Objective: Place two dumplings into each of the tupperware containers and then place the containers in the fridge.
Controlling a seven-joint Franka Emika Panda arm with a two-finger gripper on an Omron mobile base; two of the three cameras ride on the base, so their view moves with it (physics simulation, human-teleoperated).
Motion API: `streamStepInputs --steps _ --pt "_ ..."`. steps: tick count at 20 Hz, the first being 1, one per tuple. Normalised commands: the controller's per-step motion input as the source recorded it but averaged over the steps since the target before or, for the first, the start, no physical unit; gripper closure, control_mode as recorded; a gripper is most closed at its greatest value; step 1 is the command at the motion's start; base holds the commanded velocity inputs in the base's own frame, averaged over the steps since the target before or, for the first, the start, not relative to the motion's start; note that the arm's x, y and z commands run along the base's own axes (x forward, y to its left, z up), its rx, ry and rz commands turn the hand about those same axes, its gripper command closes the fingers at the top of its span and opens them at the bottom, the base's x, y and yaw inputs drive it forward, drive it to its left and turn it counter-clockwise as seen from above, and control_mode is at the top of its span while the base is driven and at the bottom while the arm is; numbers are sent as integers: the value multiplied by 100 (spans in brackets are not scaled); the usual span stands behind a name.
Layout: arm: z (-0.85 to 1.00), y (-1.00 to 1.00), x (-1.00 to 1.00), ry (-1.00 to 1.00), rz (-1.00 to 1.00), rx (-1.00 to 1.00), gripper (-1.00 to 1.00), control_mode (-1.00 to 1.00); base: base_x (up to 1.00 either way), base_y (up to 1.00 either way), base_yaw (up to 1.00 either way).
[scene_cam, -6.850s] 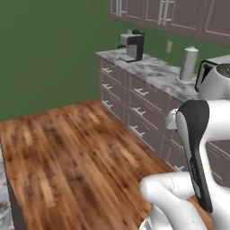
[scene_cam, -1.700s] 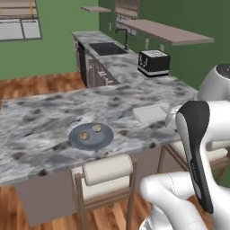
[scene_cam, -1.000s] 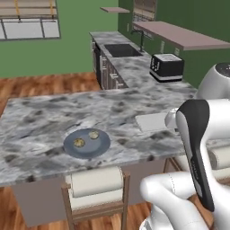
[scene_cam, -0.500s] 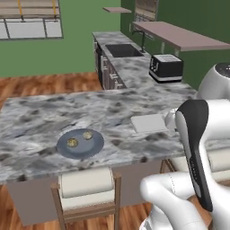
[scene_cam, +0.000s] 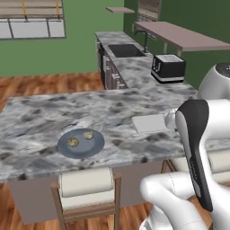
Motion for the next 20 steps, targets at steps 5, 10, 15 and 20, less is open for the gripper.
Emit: streamStepInputs --steps 5,10,15,20 --pt "0 0 0 0 0 0 -100 100 28 0 1" --pt "0 0 0 0 0 0 -100 100 6 1 0" --pt "0 0 0 0 0 0 -100 100 8 65 -6" --pt "0 0 0 0 0 0 -100 100 6 63 0"
